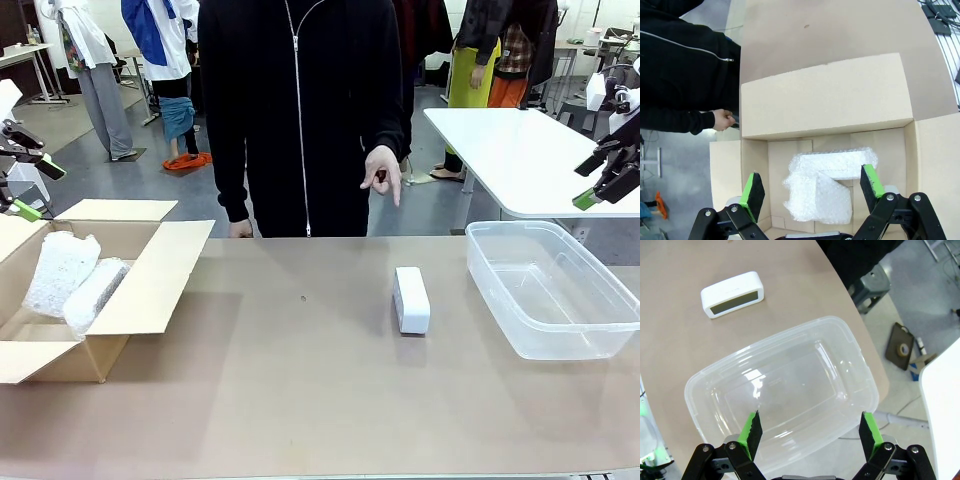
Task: Separate and place wrapped and unwrapped clocks.
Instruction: Pick up the Digital clock indicated by the person.
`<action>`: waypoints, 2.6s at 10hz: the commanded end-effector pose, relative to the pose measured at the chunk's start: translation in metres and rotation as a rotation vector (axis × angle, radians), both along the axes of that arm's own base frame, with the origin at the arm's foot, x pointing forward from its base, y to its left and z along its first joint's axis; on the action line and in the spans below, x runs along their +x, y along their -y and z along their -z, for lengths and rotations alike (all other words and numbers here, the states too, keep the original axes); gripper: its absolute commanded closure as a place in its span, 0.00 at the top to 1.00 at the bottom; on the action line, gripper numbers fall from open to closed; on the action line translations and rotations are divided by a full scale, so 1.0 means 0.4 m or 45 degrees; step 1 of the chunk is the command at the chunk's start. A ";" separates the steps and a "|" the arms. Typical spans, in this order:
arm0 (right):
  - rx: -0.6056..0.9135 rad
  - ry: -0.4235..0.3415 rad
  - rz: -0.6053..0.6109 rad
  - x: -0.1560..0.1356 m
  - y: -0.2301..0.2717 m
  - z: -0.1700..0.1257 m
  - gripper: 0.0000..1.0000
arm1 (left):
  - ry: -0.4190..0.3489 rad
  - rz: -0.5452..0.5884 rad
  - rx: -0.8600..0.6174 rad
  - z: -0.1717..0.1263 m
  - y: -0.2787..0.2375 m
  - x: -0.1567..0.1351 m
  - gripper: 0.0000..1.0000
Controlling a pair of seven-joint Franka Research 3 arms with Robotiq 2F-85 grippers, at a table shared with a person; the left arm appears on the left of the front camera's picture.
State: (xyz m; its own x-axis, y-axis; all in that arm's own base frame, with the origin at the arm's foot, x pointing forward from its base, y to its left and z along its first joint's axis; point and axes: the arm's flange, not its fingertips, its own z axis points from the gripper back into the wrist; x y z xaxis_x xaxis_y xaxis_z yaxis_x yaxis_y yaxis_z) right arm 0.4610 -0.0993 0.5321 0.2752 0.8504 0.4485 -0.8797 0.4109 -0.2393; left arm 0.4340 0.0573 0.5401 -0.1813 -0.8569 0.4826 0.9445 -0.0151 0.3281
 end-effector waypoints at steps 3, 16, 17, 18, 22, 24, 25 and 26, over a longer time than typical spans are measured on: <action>0.017 0.000 -0.010 0.003 0.002 0.004 1.00 | -0.007 0.003 -0.011 -0.002 0.000 0.001 1.00; -0.328 0.213 -1.233 -0.013 -0.562 -0.101 1.00 | -0.007 0.003 -0.011 -0.002 0.000 0.001 1.00; -0.350 0.214 -1.294 -0.024 -0.603 -0.091 1.00 | -0.007 0.003 -0.011 -0.002 0.000 0.001 1.00; -0.369 0.204 -1.357 -0.036 -0.645 -0.076 1.00 | -0.007 0.003 -0.011 -0.002 0.000 0.001 1.00; -0.482 0.150 -1.643 -0.077 -0.764 0.014 1.00 | -0.007 0.003 -0.011 -0.002 0.000 0.001 1.00; -0.556 0.126 -1.759 -0.094 -0.795 0.072 1.00 | -0.007 0.003 -0.011 -0.002 0.000 0.001 1.00; -0.585 0.137 -1.820 -0.099 -0.796 0.096 1.00 | -0.007 0.003 -0.011 -0.002 0.000 0.001 1.00; -0.629 0.145 -1.861 -0.103 -0.799 0.123 1.00 | -0.007 0.003 -0.011 -0.002 0.000 0.001 1.00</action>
State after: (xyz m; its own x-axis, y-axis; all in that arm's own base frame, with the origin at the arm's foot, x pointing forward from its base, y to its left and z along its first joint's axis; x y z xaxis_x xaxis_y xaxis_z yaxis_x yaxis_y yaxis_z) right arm 0.4197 0.2243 0.4936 -0.8917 0.4483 0.0628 -0.4519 -0.8741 -0.1783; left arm 0.4347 0.0568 0.5398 -0.1805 -0.8583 0.4804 0.9452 -0.0162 0.3262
